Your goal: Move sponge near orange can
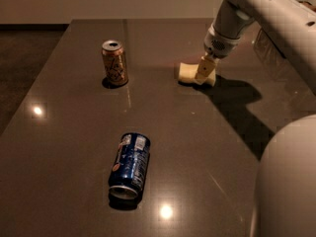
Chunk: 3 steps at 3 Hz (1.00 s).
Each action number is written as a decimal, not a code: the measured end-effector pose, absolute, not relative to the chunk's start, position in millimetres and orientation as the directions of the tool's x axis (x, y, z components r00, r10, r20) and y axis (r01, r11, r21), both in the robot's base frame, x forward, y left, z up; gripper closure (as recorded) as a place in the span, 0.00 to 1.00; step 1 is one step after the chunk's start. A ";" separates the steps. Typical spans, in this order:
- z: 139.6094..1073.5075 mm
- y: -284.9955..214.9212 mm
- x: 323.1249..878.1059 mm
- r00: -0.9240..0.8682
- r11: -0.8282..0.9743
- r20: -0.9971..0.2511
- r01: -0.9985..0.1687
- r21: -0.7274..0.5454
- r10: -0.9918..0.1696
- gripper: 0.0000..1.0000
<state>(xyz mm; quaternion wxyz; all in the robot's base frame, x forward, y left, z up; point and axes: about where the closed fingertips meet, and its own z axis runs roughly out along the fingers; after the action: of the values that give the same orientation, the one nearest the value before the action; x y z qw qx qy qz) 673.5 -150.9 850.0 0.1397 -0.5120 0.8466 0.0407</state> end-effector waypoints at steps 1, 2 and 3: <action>859.1 -131.2 669.3 -0.417 0.454 -0.288 -0.888 -0.073 -0.862 0.78; 872.3 -91.2 665.9 -0.375 0.415 -0.304 -0.907 -0.075 -0.876 0.99; 875.8 -48.3 663.5 -0.331 0.369 -0.303 -0.926 -0.077 -0.894 1.00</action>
Offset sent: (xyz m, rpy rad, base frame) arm -0.0156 0.1109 0.0460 0.0402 -0.0253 0.1242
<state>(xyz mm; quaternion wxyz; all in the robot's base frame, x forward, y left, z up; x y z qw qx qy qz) 663.5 -48.3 875.8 0.1487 -0.5589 0.8140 0.0545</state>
